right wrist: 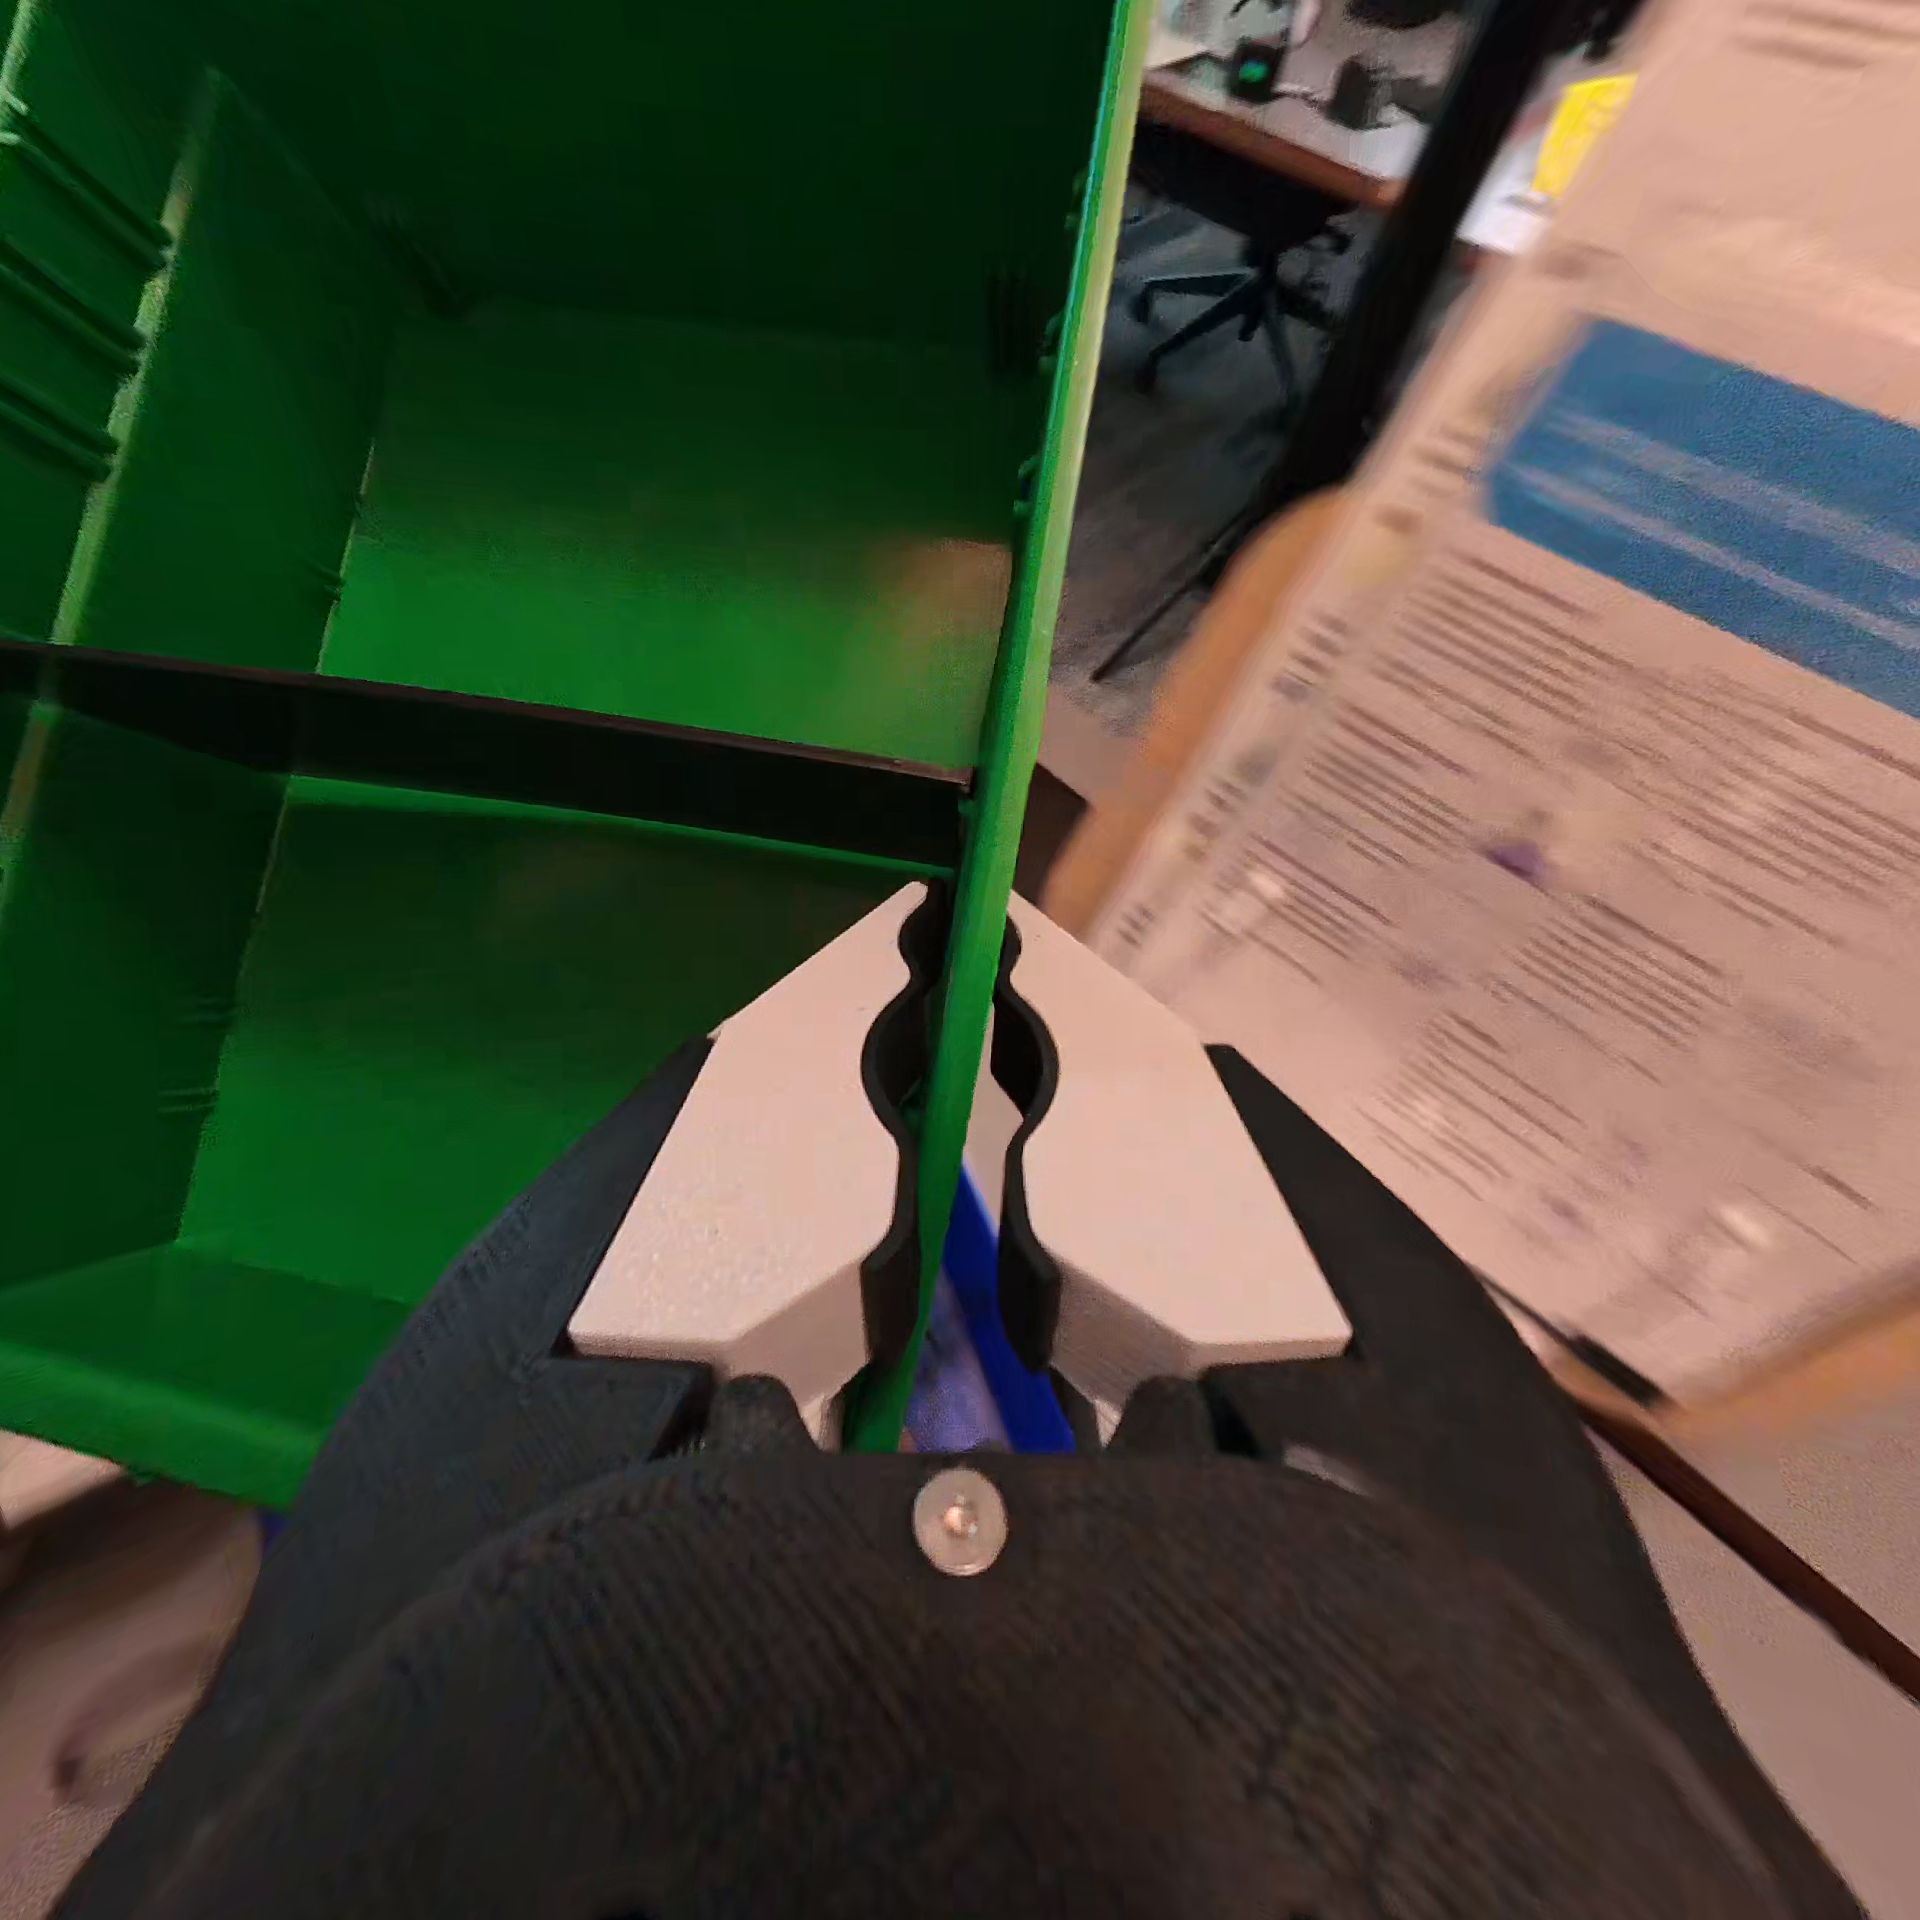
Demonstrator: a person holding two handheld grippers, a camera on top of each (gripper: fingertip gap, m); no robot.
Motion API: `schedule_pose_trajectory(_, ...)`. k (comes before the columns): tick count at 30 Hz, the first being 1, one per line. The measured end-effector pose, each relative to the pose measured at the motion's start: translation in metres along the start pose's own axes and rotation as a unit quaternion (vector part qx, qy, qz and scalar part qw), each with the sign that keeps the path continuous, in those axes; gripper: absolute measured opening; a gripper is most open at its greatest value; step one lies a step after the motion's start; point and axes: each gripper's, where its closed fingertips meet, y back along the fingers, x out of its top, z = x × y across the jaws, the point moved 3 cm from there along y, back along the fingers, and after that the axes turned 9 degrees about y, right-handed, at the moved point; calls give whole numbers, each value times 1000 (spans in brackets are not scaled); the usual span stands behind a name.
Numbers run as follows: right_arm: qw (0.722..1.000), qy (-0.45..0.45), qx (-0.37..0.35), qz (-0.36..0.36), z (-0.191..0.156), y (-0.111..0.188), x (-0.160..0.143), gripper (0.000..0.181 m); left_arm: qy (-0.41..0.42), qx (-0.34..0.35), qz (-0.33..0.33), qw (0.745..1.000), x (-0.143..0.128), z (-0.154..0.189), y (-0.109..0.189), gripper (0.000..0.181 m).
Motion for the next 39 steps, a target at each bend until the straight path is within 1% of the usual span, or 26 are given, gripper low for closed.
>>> schedule_pose_trajectory(2,1000,-12,-27,2,44,64,-43,3,45,15,-2,999,-3,-23,7,4)
schedule_pose_trajectory(4,996,-37,-75,0,86,120,-103,4,122,28,1,992,-5,-48,15,2)
schedule_pose_trajectory(6,989,-62,-135,-6,118,165,-172,4,153,64,-4,986,-12,-75,24,2)
schedule_pose_trajectory(8,980,-91,-176,-30,141,200,-240,4,157,100,-9,982,-17,-96,32,1)
schedule_pose_trajectory(11,969,-146,-186,-78,172,232,-331,4,157,136,-17,978,-23,-121,38,1)
schedule_pose_trajectory(13,959,-193,-180,-104,192,243,-380,4,169,152,-18,974,-25,-137,37,1)
schedule_pose_trajectory(15,947,-226,-187,-129,211,252,-415,4,188,146,-20,971,-27,-150,32,1)
schedule_pose_trajectory(17,941,-244,-189,-140,230,256,-440,4,183,140,-32,972,-27,-165,23,1)
schedule_pose_trajectory(18,938,-256,-182,-144,237,254,-450,4,176,141,-37,974,-26,-172,18,2)
schedule_pose_trajectory(20,933,-278,-170,-152,247,243,-467,4,190,129,-42,972,-25,-185,6,2)
schedule_pose_trajectory(22,931,-278,-170,-165,256,230,-476,4,195,128,-45,971,-26,-196,-8,2)
schedule_pose_trajectory(24,929,-272,-173,-183,263,217,-478,4,176,142,-47,973,-24,-204,-19,3)
schedule_pose_trajectory(26,928,-269,-167,-198,269,203,-478,4,186,146,-41,971,-24,-210,-31,2)
schedule_pose_trajectory(28,928,-275,-158,-197,273,190,-476,4,185,151,-43,970,-23,-215,-40,1)
schedule_pose_trajectory(31,929,-256,-164,-210,278,181,-473,5,175,160,-49,970,-22,-223,-49,2)
schedule_pose_trajectory(33,936,-233,-170,-201,279,178,-470,8,180,156,-49,970,-22,-226,-51,1)
schedule_pose_trajectory(34,939,-224,-173,-194,278,180,-467,13,179,152,-54,971,-22,-226,-51,1)
schedule_pose_trajectory(35,940,-216,-192,-182,281,186,-463,33,172,151,-65,971,-21,-225,-50,2)
schedule_pose_trajectory(36,939,-203,-219,-171,284,197,-456,55,156,154,-74,973,-19,-225,-48,7)
schedule_pose_trajectory(37,936,-180,-255,-160,287,212,-446,68,131,156,-72,976,-12,-225,-44,18)
schedule_pose_trajectory(38,932,-154,-291,-149,287,229,-435,86,104,154,-64,981,-1,-222,-39,25)
schedule_pose_trajectory(39,929,-132,-319,-132,283,245,-421,101,75,150,-61,984,10,-218,-34,28)
